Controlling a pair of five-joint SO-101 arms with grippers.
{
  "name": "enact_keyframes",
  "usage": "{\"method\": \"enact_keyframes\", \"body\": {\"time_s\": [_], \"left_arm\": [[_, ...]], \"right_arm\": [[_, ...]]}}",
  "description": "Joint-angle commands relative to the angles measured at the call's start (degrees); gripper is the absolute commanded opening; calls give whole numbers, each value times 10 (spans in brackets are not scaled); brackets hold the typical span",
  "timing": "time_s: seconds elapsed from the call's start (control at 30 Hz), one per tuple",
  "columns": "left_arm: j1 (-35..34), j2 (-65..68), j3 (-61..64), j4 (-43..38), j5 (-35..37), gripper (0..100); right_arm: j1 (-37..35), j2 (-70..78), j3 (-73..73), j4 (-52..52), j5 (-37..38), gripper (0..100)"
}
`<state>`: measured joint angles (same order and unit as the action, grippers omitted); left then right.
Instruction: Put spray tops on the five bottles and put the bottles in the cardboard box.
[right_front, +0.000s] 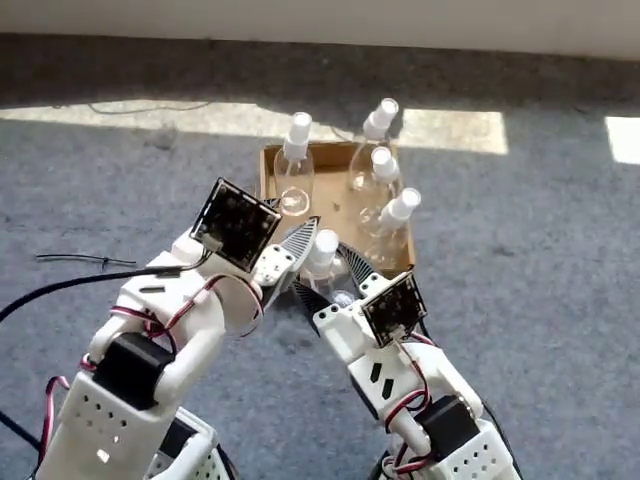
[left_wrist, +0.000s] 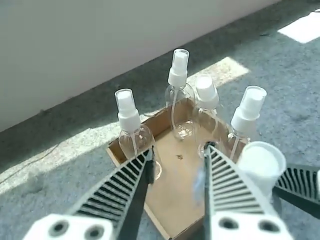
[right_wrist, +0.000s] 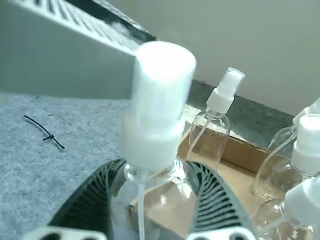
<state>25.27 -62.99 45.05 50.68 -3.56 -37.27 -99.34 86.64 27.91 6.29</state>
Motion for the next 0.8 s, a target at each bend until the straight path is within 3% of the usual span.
{"method": "enact_keyframes", "body": {"time_s": [0.0, 0.3, 0.77], "left_arm": [[9, 4, -57, -5, -5, 161], [9, -15, -165, 69, -5, 161], [10, -16, -50, 69, -6, 161]], "right_arm": [[3, -7, -10, 0, -3, 4], [3, -7, -9, 0, -3, 4], [5, -7, -11, 0, -3, 4]]}}
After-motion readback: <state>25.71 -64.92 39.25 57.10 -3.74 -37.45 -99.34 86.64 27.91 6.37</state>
